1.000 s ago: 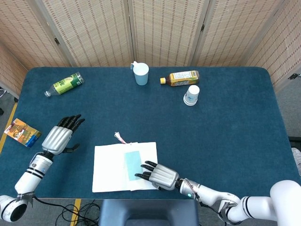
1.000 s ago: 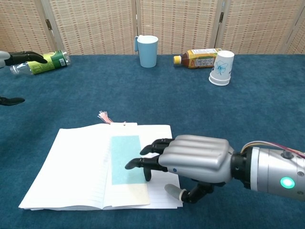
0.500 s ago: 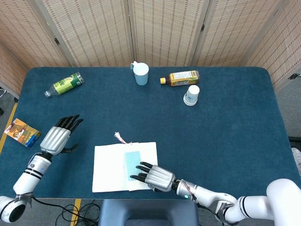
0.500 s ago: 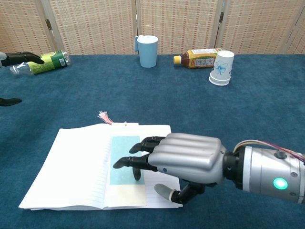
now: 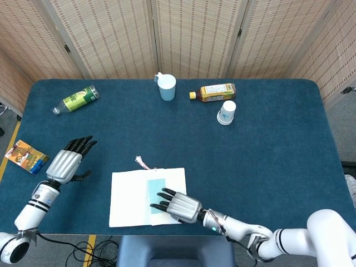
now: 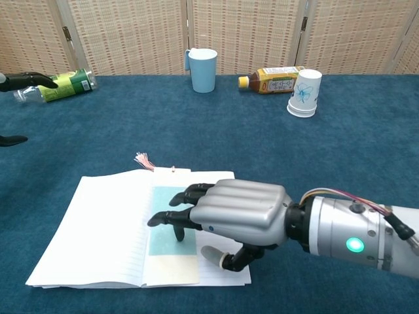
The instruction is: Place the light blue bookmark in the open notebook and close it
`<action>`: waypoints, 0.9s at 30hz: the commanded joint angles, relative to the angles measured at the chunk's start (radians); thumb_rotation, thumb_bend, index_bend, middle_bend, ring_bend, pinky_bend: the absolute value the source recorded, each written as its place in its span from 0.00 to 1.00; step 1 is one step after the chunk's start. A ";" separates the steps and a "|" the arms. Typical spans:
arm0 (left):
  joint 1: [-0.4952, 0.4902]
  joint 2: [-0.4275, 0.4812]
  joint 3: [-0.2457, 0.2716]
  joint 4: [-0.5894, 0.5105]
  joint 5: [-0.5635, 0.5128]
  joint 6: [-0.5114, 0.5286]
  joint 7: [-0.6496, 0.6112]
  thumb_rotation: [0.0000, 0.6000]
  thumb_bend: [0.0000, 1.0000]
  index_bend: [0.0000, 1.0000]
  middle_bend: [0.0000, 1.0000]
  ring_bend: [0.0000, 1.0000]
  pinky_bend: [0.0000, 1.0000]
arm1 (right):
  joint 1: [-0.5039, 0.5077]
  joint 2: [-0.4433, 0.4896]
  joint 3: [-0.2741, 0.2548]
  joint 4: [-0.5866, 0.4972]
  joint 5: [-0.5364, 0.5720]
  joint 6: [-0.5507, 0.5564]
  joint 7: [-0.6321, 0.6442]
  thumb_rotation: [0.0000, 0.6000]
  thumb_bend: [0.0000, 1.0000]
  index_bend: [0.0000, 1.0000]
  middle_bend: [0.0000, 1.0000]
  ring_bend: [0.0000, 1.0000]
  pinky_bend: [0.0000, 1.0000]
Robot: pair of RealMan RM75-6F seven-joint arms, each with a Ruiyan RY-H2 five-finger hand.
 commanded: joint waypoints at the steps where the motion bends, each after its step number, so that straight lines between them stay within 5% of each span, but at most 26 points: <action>1: 0.001 0.000 0.000 0.002 0.001 0.000 -0.002 1.00 0.34 0.05 0.02 0.01 0.11 | 0.009 -0.011 0.007 0.006 0.008 -0.007 -0.005 1.00 0.57 0.03 0.29 0.06 0.08; 27: 0.012 -0.007 -0.002 0.024 0.008 -0.005 -0.028 1.00 0.34 0.05 0.02 0.01 0.11 | 0.049 -0.054 0.002 0.036 0.058 -0.042 -0.040 1.00 0.57 0.03 0.29 0.06 0.08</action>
